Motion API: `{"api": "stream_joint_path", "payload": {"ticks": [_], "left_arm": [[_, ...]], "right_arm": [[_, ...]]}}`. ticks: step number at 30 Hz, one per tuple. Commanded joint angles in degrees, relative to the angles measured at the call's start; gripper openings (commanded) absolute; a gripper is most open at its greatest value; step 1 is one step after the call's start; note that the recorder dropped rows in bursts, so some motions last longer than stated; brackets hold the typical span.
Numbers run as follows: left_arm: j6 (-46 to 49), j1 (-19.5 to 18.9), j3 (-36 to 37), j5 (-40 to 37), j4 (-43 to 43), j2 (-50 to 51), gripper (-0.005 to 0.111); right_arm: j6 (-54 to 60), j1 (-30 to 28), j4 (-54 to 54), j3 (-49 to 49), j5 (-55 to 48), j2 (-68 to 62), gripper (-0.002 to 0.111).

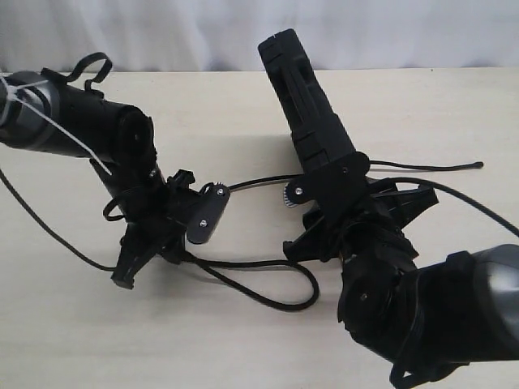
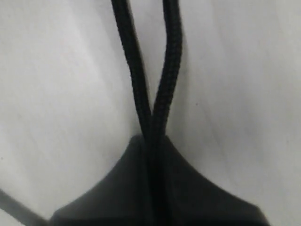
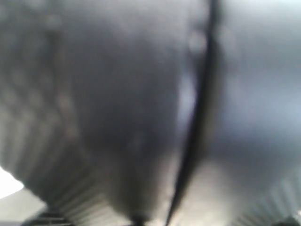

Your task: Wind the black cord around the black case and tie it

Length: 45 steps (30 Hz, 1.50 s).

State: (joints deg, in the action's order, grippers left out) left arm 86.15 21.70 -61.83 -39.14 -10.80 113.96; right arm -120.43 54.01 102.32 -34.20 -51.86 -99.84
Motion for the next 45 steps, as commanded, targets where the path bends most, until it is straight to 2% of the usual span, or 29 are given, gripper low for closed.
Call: {"api": "stream_joint_path", "payload": {"ticks": [1, 4, 7, 8, 9, 11, 18, 21, 22, 23, 24, 26, 29, 30, 31, 32, 34, 35, 37, 41, 45], "left_arm": [[-6.99, -1.86, -3.86, -7.30, 2.82, -3.44, 0.000], [-4.84, -11.65, -3.97, -11.24, -4.33, -13.02, 0.000], [4.03, -20.74, -3.97, -16.93, -25.16, -14.99, 0.000], [6.57, -22.59, -3.97, -18.69, -29.91, -14.99, 0.000], [10.46, -26.01, -3.97, -21.13, -36.87, -14.99, 0.000], [11.32, -28.63, -3.97, -21.74, -39.57, -14.99, 0.000], [11.32, -27.95, -2.86, -16.26, -42.08, -11.27, 0.000], [11.32, -22.39, -2.86, -11.36, -42.82, -10.89, 0.000], [11.32, -18.22, -2.86, -6.08, -43.24, -10.50, 0.000], [11.32, -15.99, -2.86, -2.90, -45.41, -10.50, 0.000], [12.73, -13.93, -2.98, 0.39, -51.17, -10.50, 0.000], [17.60, -12.86, -2.98, 0.67, -54.90, -10.50, 0.000], [17.59, -9.63, -2.98, 0.59, -55.87, -10.50, 0.000], [17.59, -8.94, -2.98, 2.57, -55.87, -10.50, 0.000], [17.59, -8.50, -2.98, 4.09, -55.87, -10.50, 0.000], [17.59, -8.36, -2.98, 4.37, -55.87, -10.50, 0.000], [17.59, -8.36, -2.98, 4.37, -55.87, -10.50, 0.000], [17.59, -8.36, -2.98, 4.37, -55.87, -10.50, 0.000], [17.59, -8.36, -2.98, 4.37, -55.87, -10.50, 0.000], [17.59, -8.36, -2.98, 5.81, -55.87, -10.50, 0.000], [17.59, -8.36, -2.98, 7.22, -55.87, -10.50, 0.000]], "right_arm": [[0.06, -0.54, -2.38, 0.24, 2.56, -0.19, 0.004], [-0.46, -0.54, -2.38, 0.24, 2.56, -0.19, 0.004], [-0.46, -0.54, -2.38, 0.24, 2.69, -0.19, 0.004], [-0.46, -0.54, -2.38, 0.24, 2.98, -0.19, 0.004], [-0.46, -0.54, -2.38, 0.24, 4.21, -0.19, 0.004], [-0.46, -0.54, -2.38, 0.24, 5.27, -0.19, 0.004], [-0.46, -0.54, -2.38, -1.06, 6.07, 2.39, 0.004], [-0.46, -0.54, -2.38, -1.06, 8.98, 2.39, 0.004], [-0.46, -0.54, -2.38, -1.06, 9.79, 2.39, 0.004], [-0.46, -0.54, -2.38, -1.06, 10.17, 2.39, 0.004], [-0.15, -0.54, -2.38, -1.06, 11.65, 2.39, 0.004], [0.80, -0.54, -2.38, -1.06, 14.13, 2.39, 0.004], [6.89, -0.54, -2.38, -1.06, 17.56, 2.39, 0.006], [7.28, -0.54, -2.38, -1.06, 17.67, 2.39, 0.013], [7.28, -0.54, -2.38, -1.06, 18.29, 2.39, 0.026], [7.17, -0.54, -2.38, -1.06, 19.53, 2.39, 0.051], [6.04, -0.54, -2.38, -1.06, 21.26, 2.85, 0.081], [6.04, -0.54, -2.38, -1.06, 23.51, 4.11, 0.086], [7.72, -0.54, -2.63, -1.06, 28.21, 8.59, 0.088], [32.79, -0.54, -28.42, -1.06, 25.46, 18.57, 0.088], [52.01, -0.54, -45.41, -1.06, 24.58, 25.72, 0.088]]}}
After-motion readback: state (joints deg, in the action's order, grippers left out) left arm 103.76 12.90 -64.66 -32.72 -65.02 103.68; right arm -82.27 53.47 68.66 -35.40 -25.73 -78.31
